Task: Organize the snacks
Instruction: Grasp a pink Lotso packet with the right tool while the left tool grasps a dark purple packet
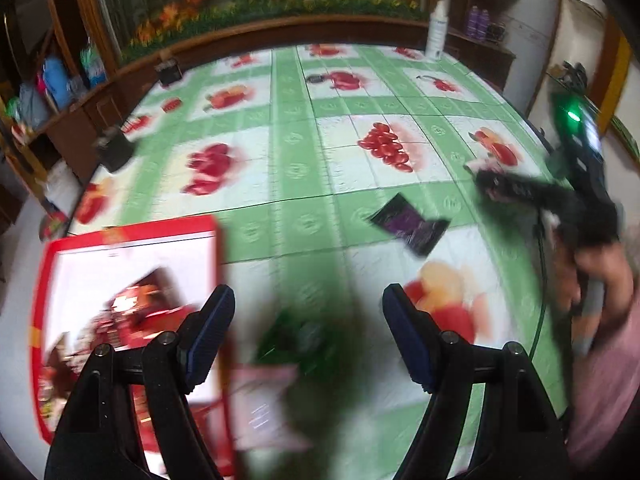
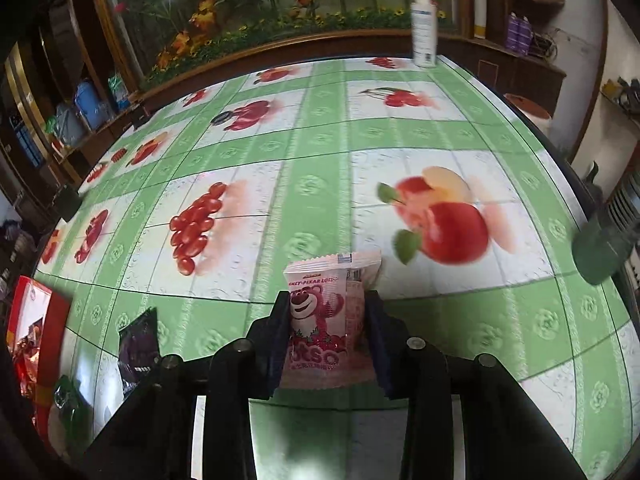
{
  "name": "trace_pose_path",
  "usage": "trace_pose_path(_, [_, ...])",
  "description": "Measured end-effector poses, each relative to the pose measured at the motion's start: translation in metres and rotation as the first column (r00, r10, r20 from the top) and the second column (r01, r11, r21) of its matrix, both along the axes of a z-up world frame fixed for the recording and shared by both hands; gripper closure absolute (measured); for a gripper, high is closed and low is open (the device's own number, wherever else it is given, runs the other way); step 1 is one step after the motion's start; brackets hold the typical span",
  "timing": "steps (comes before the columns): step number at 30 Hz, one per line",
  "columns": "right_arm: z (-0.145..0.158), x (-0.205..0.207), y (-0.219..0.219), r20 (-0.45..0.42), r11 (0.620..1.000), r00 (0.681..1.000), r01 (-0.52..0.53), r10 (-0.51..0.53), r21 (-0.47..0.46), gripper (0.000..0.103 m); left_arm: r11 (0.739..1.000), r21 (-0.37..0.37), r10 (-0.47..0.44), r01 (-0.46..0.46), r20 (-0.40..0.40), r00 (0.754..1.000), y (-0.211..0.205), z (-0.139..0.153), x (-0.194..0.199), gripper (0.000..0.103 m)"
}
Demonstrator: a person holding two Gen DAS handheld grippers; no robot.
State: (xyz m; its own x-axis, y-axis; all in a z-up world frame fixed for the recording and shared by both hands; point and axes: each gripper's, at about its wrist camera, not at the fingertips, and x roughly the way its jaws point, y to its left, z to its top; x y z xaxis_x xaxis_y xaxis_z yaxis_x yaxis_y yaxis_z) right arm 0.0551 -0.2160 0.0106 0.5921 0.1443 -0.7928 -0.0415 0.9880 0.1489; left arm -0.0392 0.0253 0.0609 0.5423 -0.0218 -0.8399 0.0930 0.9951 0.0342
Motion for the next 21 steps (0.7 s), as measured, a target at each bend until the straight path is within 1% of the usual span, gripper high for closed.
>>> trace_pose_path(2, [0.0,0.001,-0.002,-0.001,1.0,1.0,0.005,-0.005,0.012,0.065,0.999,-0.035,0.037,-0.039,-0.044,0.998,-0.01,-0.006,0.017,0.027])
trace_pose_path(4, [-0.001,0.001,0.003,0.011,1.0,1.0,-0.003,0.003,-0.025,0.065,0.992,-0.1,0.061,-0.073,-0.119,0.991,-0.018,-0.016,0.034,0.027])
trace_pose_path(6, [-0.001,0.001,0.007,0.02,0.999,1.0,-0.011,0.012,-0.053,0.063,0.98,-0.164,0.084,-0.113,-0.177,0.981,-0.021,-0.024,0.044,0.027])
trace_pose_path(7, [-0.001,0.001,0.009,0.022,0.998,1.0,-0.013,0.015,-0.058,0.063,0.971,-0.196,0.096,-0.136,-0.198,0.976,-0.023,-0.027,0.05,0.027])
trace_pose_path(9, [-0.001,0.002,0.008,0.019,0.999,1.0,-0.012,0.013,-0.05,0.063,0.961,-0.224,0.116,-0.165,-0.219,0.969,-0.027,-0.03,0.059,0.027])
trace_pose_path(11, [-0.001,0.003,0.005,0.013,1.0,1.0,-0.009,0.01,-0.027,0.063,0.959,-0.218,0.129,-0.181,-0.232,0.964,-0.033,-0.033,0.063,0.027])
trace_pose_path(13, [-0.001,0.003,0.003,0.008,1.0,1.0,-0.008,0.008,-0.014,0.063,0.963,-0.191,0.139,-0.188,-0.243,0.96,-0.042,-0.038,0.066,0.027])
trace_pose_path(15, [-0.001,0.004,0.002,0.002,1.0,1.0,-0.007,0.007,-0.005,0.063,0.964,-0.19,0.135,-0.188,-0.26,0.956,-0.05,-0.041,0.067,0.027])
trace_pose_path(19, [0.0,0.005,-0.001,-0.01,1.0,1.0,-0.006,0.006,0.017,0.063,0.962,-0.186,0.148,-0.202,-0.268,0.952,-0.058,-0.045,0.072,0.027])
trace_pose_path(21, [0.0,0.005,-0.003,-0.014,0.999,1.0,-0.004,0.005,0.032,0.063,0.962,-0.178,0.157,-0.205,-0.255,0.954,-0.06,-0.045,0.075,0.027])
